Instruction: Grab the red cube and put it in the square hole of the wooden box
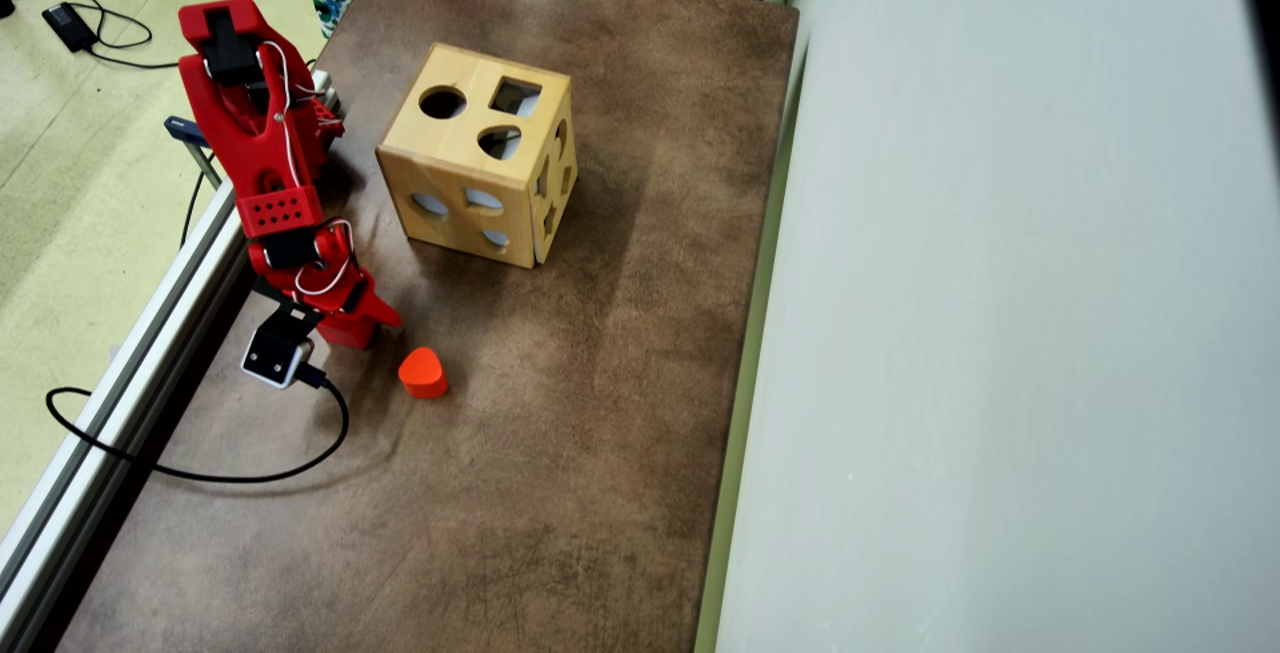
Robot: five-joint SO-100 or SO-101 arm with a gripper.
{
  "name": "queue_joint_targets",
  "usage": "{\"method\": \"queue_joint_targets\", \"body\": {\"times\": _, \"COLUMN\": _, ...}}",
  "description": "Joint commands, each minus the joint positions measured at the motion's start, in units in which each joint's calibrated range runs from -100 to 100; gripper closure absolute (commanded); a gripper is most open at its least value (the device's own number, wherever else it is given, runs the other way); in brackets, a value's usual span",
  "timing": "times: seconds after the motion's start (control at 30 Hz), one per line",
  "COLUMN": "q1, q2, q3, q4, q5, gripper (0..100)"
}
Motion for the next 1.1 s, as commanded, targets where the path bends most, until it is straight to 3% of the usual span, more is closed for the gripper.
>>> {"method": "queue_joint_targets", "body": {"times": 0.0, "q1": -0.19, "q2": -1.27, "q3": -1.07, "q4": -0.34, "q5": 0.34, "gripper": 63}}
{"method": "queue_joint_targets", "body": {"times": 0.57, "q1": 0.18, "q2": -1.01, "q3": -4.56, "q4": -0.26, "q5": 1.12, "gripper": 64}}
{"method": "queue_joint_targets", "body": {"times": 0.67, "q1": 0.18, "q2": -1.18, "q3": -4.56, "q4": -0.34, "q5": 1.51, "gripper": 70}}
{"method": "queue_joint_targets", "body": {"times": 0.9, "q1": 0.18, "q2": -1.27, "q3": -5.81, "q4": -0.34, "q5": 1.22, "gripper": 97}}
{"method": "queue_joint_targets", "body": {"times": 1.07, "q1": 0.10, "q2": -1.52, "q3": -5.63, "q4": 0.79, "q5": 1.22, "gripper": 98}}
